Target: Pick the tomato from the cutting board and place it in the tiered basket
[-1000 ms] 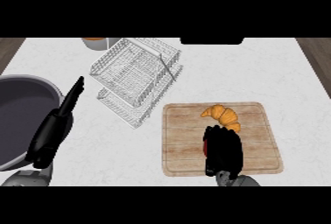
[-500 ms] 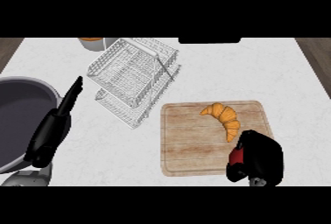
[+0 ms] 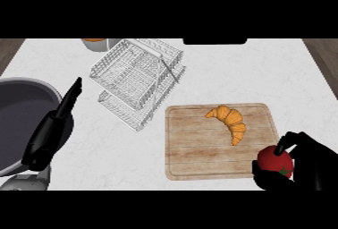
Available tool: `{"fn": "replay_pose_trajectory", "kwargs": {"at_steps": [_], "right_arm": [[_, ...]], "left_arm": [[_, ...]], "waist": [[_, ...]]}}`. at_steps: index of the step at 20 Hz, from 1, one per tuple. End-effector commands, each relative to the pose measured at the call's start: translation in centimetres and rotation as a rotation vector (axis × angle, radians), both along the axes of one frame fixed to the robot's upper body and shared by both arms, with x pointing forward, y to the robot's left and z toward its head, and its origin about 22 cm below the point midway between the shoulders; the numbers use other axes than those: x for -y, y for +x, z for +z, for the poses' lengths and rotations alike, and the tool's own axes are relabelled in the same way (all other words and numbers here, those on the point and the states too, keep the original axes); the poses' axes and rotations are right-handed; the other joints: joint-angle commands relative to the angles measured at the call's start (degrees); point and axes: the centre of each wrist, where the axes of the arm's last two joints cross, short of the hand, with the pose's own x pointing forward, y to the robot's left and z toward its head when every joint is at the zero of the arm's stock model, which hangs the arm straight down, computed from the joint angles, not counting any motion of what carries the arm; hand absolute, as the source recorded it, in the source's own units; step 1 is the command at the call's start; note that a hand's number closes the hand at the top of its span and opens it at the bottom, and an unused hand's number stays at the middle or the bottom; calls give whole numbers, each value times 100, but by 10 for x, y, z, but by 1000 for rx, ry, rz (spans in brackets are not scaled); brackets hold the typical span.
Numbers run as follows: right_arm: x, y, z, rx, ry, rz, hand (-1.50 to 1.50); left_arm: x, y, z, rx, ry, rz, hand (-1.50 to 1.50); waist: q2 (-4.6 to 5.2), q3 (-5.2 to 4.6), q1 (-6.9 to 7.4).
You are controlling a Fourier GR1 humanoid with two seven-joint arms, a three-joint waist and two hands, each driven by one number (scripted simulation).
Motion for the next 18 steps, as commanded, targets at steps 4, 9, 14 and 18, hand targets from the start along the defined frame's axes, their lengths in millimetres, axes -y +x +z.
{"fn": "replay_pose_trajectory", "kwargs": {"at_steps": [4, 9, 14, 18], "right_arm": [[-17, -26, 68, 217, 171, 81, 150], [-34, -34, 111, 306, 73, 176, 150], [-82, 4, 145, 356, 107, 248, 150], [-99, 25, 173, 370, 142, 251, 150]], "left_arm": [[18, -5, -9, 4, -12, -18, 0], [-2, 12, -7, 3, 5, 1, 0], [10, 6, -13, 3, 24, -6, 0], [4, 3, -16, -12, -17, -31, 0]], "waist": [[3, -3, 51], [9, -11, 53], [6, -12, 111], [-3, -15, 149]]}}
